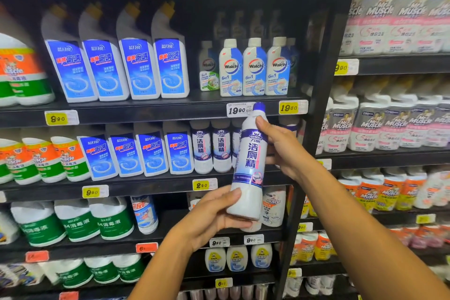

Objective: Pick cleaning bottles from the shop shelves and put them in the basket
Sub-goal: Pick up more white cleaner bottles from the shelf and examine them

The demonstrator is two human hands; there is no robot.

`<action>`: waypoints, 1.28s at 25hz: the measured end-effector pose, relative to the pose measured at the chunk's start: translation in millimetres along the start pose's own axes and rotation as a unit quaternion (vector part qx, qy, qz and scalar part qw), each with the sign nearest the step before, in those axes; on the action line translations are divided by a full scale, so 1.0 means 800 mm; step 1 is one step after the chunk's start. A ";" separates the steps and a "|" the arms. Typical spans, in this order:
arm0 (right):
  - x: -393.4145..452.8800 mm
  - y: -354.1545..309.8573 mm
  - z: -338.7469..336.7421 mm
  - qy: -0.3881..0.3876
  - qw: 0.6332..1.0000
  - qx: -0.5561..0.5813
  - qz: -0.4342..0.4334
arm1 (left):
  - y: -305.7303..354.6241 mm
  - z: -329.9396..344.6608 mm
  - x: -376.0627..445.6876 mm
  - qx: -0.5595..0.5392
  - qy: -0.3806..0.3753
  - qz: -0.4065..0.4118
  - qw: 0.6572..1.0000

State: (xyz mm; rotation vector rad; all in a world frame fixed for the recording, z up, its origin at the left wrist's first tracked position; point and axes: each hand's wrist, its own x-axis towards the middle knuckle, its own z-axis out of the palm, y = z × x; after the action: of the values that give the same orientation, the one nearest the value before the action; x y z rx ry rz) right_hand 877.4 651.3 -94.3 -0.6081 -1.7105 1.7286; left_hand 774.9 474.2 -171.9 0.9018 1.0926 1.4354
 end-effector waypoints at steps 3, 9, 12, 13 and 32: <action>0.001 0.006 0.006 0.019 0.998 0.015 0.057 | 0.005 0.004 -0.004 0.017 0.005 0.002 1.000; -0.008 0.005 0.014 0.010 0.998 0.005 0.060 | -0.003 0.002 -0.008 0.006 0.020 -0.006 1.000; -0.018 -0.005 0.016 -0.019 0.999 -0.017 -0.024 | -0.012 -0.001 -0.006 0.047 0.031 -0.001 0.998; -0.023 -0.009 0.018 -0.034 0.997 -0.019 -0.061 | -0.013 -0.001 -0.004 0.078 0.042 0.000 0.996; -0.049 -0.019 0.021 -0.089 0.984 0.156 -0.012 | -0.025 0.037 -0.009 -0.142 -0.263 -0.007 0.954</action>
State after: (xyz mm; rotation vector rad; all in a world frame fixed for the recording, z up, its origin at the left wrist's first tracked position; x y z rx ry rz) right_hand 894.3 610.9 -82.3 -0.2989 -1.5069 2.0308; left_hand 809.6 472.0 -182.2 0.9856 0.4800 1.1998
